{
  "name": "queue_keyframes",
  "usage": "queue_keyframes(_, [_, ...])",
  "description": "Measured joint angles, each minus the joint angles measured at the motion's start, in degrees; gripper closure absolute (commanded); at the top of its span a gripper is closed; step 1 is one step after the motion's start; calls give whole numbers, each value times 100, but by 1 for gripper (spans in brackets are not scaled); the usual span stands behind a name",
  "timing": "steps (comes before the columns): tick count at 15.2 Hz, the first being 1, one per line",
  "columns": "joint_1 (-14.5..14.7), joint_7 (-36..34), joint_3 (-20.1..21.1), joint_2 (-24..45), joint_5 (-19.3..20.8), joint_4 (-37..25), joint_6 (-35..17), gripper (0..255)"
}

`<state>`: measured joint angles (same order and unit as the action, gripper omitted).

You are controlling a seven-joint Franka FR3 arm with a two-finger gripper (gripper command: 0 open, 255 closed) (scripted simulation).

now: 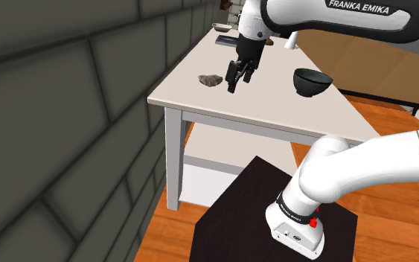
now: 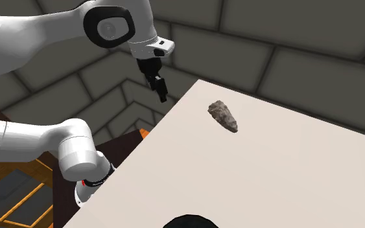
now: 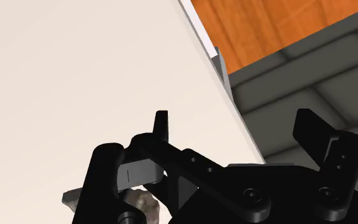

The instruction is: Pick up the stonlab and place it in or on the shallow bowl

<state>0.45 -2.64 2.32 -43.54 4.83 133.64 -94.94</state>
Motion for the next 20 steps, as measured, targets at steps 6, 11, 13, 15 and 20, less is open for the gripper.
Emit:
queue_keyframes(6, [248, 1721, -751, 246, 482, 11, -319, 0])
queue_keyframes(11, [625, 3873, -1612, 903, 903, -332, -757, 0])
queue_keyframes(13, [793, 4755, -1962, 1252, 997, -548, -952, 0])
queue_keyframes(15, [989, 5624, -2270, 1666, 1015, -831, -1133, 0])
queue_keyframes(20, [1448, 7812, -2940, 2776, 781, -1629, -1520, 0])
